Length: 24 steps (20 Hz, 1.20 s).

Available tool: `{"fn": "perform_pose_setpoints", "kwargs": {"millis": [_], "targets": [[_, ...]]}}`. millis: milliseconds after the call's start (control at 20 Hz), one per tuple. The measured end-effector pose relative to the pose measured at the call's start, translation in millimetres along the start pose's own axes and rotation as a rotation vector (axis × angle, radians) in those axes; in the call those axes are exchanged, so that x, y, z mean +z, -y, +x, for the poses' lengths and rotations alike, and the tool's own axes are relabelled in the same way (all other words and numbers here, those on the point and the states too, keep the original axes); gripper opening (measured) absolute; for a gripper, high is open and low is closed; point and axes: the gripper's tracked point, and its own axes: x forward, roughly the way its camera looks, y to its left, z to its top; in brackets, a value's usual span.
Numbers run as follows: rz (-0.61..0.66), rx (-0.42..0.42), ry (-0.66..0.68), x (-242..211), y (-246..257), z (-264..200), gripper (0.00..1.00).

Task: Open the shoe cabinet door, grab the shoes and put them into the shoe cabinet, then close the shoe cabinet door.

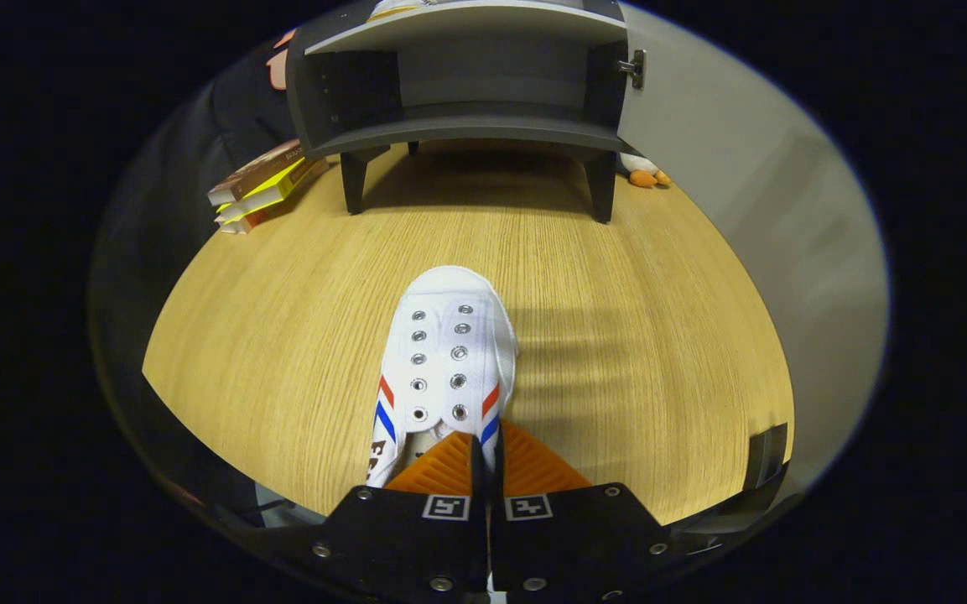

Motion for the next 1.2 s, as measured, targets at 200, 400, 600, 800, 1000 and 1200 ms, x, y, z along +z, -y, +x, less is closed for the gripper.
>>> {"fn": "perform_pose_setpoints", "kwargs": {"millis": [200, 400, 600, 800, 1000, 1200], "targets": [[-0.019, 0.01, 0.048, 14.9, 2.5, -15.3, 0.01], [-0.007, 0.016, 0.103, 35.3, 16.9, -41.0, 0.01], [0.013, 0.009, 0.147, 65.9, 29.6, -79.8, 0.01], [0.024, 0.0, 0.221, 98.9, 54.2, -126.8, 0.01], [0.038, -0.008, 0.29, 135.2, 90.3, -198.9, 0.01], [0.06, -0.01, 0.358, 181.1, 132.1, -275.9, 0.01]]}}
